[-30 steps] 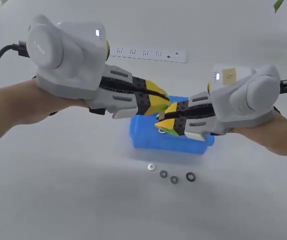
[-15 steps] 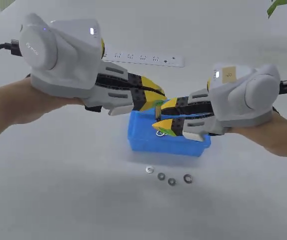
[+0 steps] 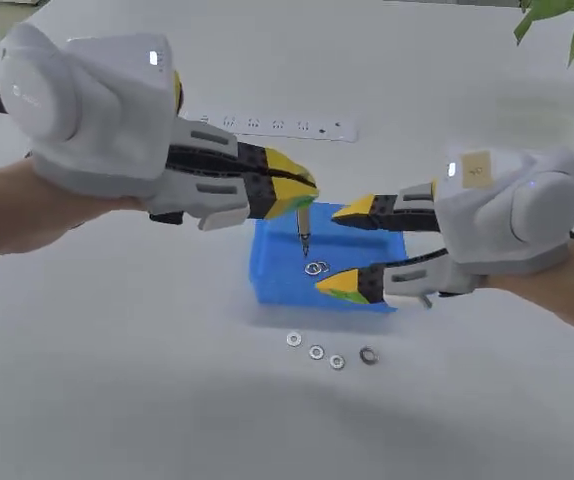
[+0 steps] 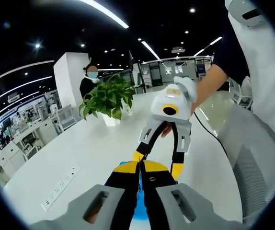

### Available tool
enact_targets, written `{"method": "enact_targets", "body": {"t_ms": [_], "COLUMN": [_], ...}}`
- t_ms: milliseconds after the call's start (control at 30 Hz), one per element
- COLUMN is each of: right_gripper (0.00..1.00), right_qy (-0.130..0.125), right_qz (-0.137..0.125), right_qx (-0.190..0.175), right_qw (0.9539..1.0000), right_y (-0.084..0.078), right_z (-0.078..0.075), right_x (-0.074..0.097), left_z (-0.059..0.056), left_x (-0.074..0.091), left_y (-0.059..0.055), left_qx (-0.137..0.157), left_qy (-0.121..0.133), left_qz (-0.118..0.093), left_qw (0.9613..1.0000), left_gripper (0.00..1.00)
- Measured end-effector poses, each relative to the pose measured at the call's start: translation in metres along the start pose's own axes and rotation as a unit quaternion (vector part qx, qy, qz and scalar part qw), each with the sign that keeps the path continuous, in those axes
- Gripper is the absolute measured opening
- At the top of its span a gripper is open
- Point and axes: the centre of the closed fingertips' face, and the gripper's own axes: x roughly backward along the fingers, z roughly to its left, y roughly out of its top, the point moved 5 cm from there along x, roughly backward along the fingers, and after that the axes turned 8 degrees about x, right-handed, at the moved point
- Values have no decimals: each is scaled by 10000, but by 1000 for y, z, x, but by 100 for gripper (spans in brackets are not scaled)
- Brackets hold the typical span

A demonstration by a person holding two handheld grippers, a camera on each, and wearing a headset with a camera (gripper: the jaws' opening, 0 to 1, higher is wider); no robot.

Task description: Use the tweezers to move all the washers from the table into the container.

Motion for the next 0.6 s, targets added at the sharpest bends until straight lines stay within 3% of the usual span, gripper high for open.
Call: {"method": "enact_targets", "body": {"t_ms": [300,600], "right_gripper": [61,66], "right_qy": [-151,-149], "right_qz": [-8,-116], "right_qx": [-166,-452], "right_qw": [9997,9988], "right_y": [-9,-15], "right_z": [23,50], "right_x": [20,39], "left_z": [-19,-36], "left_x": [9,16], "left_y": [-3,-17], "left_qx": [-81,39], "left_qy": [-10,-115], "left_qz": [-29,67], "left_qw": [10000,9999], "left_gripper": [5,5]}}
